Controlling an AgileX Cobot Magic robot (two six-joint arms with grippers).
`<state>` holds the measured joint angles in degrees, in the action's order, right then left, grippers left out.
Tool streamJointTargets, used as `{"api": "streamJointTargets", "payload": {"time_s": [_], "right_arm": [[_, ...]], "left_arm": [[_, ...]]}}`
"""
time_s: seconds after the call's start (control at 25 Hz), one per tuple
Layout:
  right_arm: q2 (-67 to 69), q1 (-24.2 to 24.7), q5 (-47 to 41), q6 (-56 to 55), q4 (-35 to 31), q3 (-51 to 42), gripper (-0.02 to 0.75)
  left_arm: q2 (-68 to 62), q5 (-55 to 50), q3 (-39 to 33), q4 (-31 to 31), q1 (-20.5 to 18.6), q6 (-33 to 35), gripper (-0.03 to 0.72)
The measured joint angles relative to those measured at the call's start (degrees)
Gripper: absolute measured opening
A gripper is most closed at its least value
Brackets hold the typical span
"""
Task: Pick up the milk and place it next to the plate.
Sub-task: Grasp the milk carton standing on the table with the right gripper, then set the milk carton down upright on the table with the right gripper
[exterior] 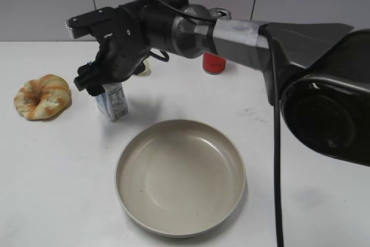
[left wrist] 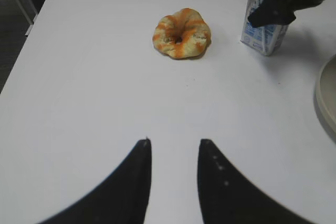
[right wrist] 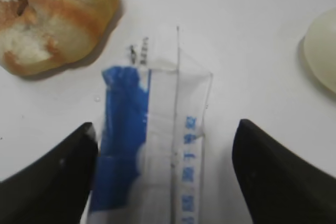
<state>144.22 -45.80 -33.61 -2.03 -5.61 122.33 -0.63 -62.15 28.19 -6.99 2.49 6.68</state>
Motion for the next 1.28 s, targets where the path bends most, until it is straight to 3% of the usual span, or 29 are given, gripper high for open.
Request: {"api": "streamJointTargets", "payload": {"time_s": [0.2,0.44,0.96,1.28], "right_arm": [[1.29,0.00,0.35,-0.79,0.00,0.00,0.494],[1.41,-0.01,0.61,-0.17,-0.18,0.17,0.306],[0.12,-0.01,-7.26,4.07,-0.18,10.60,0.305],[-9.67,4.91,-17.17,5.21,-0.55,7.08,0.304]], "left_arm": [[0.00,0.00,0.00,0.00,0.00,0.00,0.237],[0.00,0.00,0.00,0.00,0.00,0.00,0.237],[0.00,0.00,0.00,0.00,0.00,0.00,0.237],[0.00,0.00,0.00,0.00,0.00,0.00,0.237]]}}
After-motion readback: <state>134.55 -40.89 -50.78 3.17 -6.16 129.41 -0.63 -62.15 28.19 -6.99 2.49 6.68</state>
